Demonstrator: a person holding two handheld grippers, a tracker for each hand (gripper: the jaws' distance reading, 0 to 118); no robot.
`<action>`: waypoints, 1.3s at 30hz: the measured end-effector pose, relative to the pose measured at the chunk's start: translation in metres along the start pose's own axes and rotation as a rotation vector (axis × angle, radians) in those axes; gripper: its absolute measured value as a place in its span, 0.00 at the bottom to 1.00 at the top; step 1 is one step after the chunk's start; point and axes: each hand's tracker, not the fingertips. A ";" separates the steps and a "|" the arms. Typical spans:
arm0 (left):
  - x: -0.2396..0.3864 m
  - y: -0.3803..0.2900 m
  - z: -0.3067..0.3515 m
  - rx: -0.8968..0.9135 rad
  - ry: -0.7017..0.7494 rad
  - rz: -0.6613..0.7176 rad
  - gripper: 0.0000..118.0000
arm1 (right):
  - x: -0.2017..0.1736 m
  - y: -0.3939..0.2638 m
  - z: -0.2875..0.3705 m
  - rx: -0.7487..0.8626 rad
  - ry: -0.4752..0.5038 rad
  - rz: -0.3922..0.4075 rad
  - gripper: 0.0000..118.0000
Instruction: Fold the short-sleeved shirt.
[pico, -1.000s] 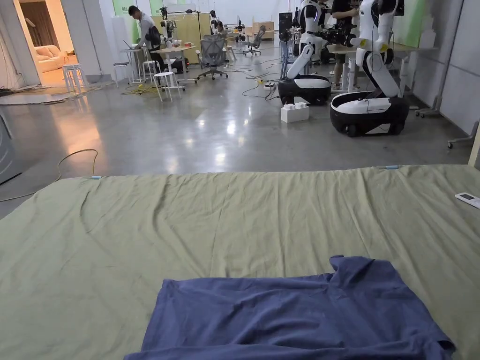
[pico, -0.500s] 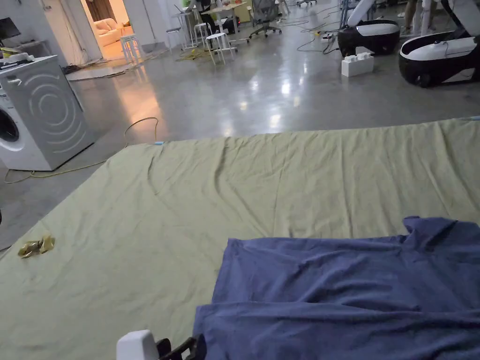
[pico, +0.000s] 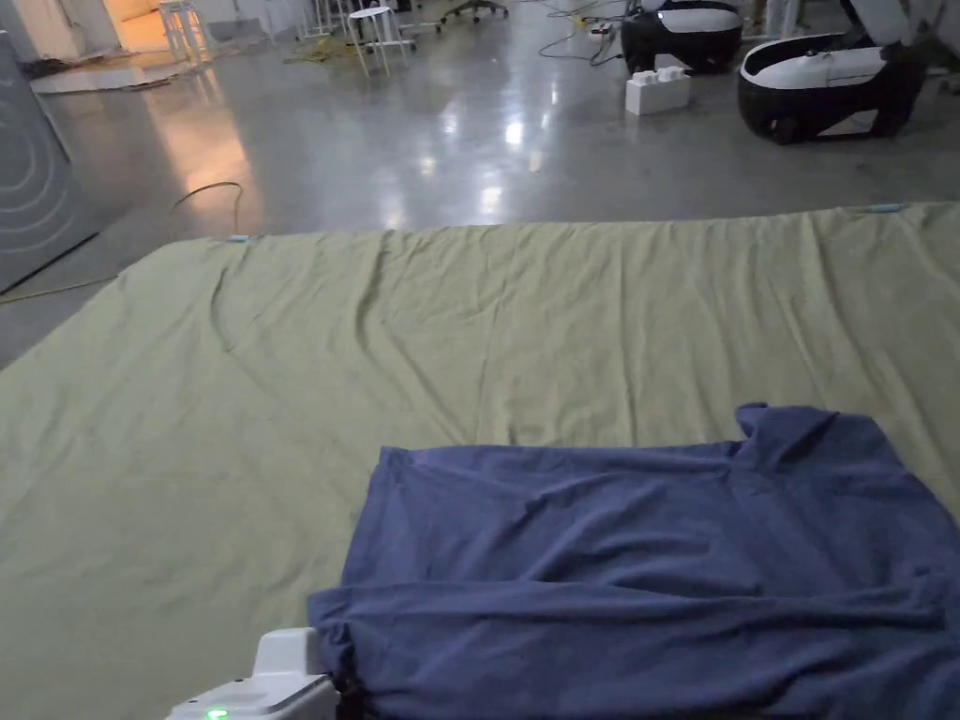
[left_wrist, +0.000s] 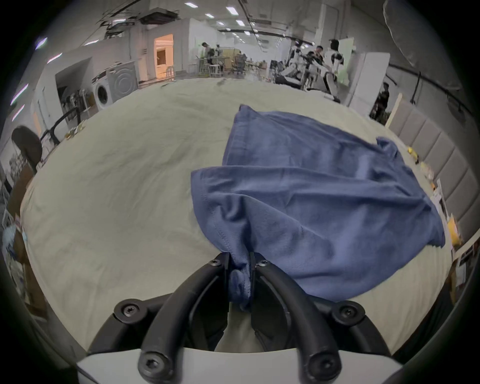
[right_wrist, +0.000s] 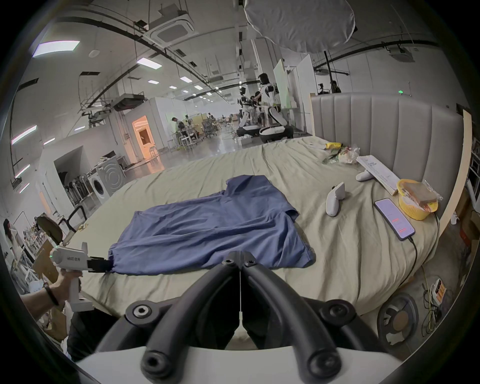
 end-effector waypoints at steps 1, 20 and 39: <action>0.002 -0.002 -0.003 -0.025 0.009 -0.048 0.12 | 0.004 0.002 -0.011 -0.009 -0.011 -0.008 0.02; -0.003 0.013 -0.002 -0.110 -0.030 -0.072 0.11 | 0.046 -0.012 -0.193 -0.390 -0.249 0.041 0.10; -0.060 -0.049 0.102 -0.094 -0.153 0.028 0.24 | 0.066 -0.054 -0.099 -0.411 -0.277 0.053 0.09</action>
